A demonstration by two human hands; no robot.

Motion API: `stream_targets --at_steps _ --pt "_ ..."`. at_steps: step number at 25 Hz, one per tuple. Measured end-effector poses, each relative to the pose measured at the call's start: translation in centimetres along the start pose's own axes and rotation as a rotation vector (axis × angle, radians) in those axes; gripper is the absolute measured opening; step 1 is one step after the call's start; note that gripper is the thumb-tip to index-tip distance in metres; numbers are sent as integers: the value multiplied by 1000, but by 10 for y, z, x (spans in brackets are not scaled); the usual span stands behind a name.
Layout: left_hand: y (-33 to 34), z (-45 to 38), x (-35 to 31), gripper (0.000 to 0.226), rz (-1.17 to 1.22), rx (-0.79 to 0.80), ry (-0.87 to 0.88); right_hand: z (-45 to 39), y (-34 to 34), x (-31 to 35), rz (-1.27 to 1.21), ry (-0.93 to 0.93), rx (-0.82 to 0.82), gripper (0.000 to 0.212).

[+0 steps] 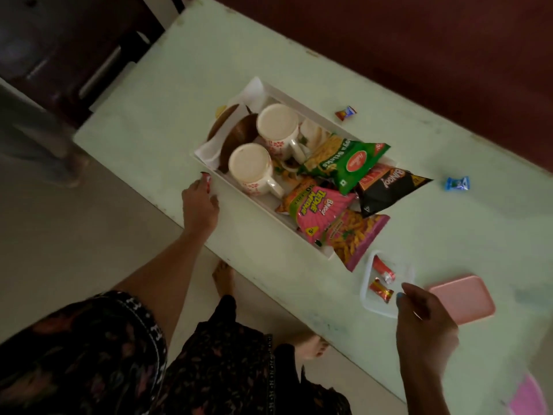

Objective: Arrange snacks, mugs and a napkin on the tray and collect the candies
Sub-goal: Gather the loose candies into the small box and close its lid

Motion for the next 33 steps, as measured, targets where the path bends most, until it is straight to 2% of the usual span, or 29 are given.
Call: stream_targets --at_steps 4,7,9,12,17,22,25,29,31,33 --pt "13 38 -19 31 68 -40 124 -3 -4 -1 -19 -1 -5 21" --pt "34 95 -47 23 165 46 262 -6 -6 -6 -31 2 -6 20" --pt "53 143 -72 18 249 171 350 -7 -8 -11 -25 11 -1 19" --pt "71 212 -120 18 387 339 476 -11 -10 -19 -41 18 18 18" --pt "87 244 -216 29 514 349 623 -19 -14 -30 -84 42 11 18" --pt "104 221 -251 30 432 389 578 -45 -23 -6 -109 -75 -35 17" --pt "97 214 -251 22 512 338 572 -83 -32 20 40 -130 -101 18" --pt "96 209 -244 15 651 369 489 -154 -8 54 266 -176 119 50" --pt "96 208 -243 16 662 373 505 -180 2 74 431 -223 174 67" --pt "97 211 -242 16 688 405 493 -196 8 83 523 -254 208 73"
Point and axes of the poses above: each hand's wrist, its own z-axis away from the middle knuckle, its own y-axis out of the palm, x = y × z, the point moved 8 cm from there along -z, towards the middle knuckle, and after that the axes turned 13 degrees about x, right-handed, at the moved point
